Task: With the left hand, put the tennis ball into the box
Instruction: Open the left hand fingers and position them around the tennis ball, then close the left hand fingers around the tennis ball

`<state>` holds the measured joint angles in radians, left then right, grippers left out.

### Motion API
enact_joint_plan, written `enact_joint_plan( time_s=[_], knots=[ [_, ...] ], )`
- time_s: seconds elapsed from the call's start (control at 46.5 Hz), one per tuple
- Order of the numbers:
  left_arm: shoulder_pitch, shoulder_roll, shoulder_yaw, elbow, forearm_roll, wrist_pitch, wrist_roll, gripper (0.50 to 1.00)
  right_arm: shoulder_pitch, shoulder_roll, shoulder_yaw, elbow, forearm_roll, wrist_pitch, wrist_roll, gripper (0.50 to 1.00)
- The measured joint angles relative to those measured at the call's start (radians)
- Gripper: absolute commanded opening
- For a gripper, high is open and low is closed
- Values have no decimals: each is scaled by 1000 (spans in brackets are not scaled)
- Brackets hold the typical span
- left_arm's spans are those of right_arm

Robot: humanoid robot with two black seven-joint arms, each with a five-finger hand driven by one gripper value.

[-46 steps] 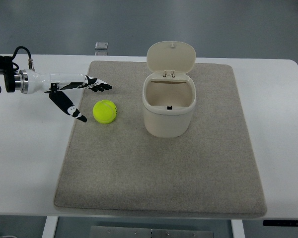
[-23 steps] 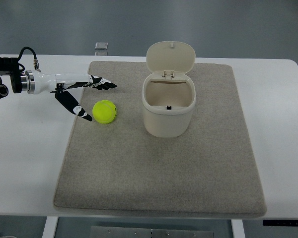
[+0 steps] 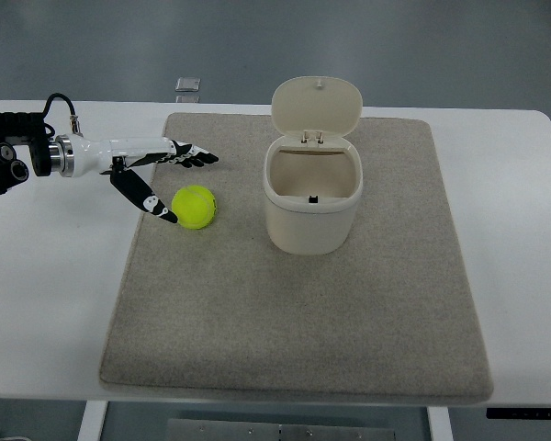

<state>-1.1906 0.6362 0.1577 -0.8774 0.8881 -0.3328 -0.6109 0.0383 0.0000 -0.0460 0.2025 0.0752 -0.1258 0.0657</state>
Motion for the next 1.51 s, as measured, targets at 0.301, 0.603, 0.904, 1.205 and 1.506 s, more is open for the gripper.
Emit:
enact_joint_plan(
  time_s=[0.301,0.603,0.904,1.205,1.506],
  knots=[
    [29,-22,-22,14,0,1,2,986,0,0,0,0,0,0,0,903],
    [42,-33,-22,35,0,0,3,930,0,0,0,0,0,0,0,901],
    [49,-33,-20,43,2,1,10,868,0,0,0,0,0,0,0,903],
    [49,-53,-23,58,2,2,11,874,0,0,0,0,0,0,0,903],
    [51,-70,-22,51,1,1,11,893,0,0,0,0,0,0,0,903]
  ],
)
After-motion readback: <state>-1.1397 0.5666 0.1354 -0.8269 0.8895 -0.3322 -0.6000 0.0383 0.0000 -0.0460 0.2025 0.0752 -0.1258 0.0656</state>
